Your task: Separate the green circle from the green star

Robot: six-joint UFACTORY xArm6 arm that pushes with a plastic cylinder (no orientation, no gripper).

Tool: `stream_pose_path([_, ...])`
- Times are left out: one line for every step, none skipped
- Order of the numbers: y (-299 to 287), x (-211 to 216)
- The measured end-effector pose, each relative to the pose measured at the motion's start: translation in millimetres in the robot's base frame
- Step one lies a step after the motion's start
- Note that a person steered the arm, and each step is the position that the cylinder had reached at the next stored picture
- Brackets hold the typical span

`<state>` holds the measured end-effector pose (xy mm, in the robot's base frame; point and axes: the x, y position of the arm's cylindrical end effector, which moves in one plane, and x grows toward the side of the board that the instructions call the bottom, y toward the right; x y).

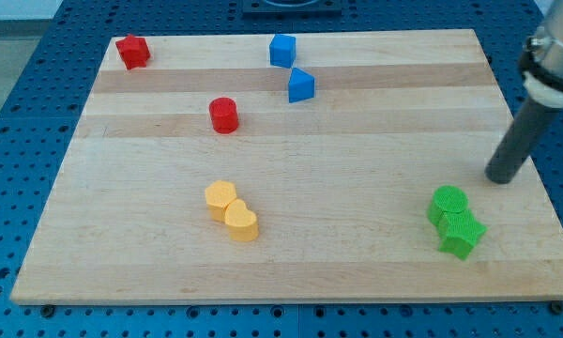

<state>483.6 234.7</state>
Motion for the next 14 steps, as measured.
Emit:
stream_pose_path([-2, 6])
stream_pose_path([-4, 14])
stream_pose_path([26, 28])
stream_pose_path([29, 58])
stream_pose_path([-25, 66])
stream_pose_path([-108, 43])
stream_pose_path([-149, 12])
stream_pose_path([-131, 17])
stream_pose_path([-114, 2])
stream_pose_path([-114, -52])
stream_pose_path([-111, -55])
stream_pose_path([-123, -40])
stream_pose_path([-140, -55])
stream_pose_path([-138, -107])
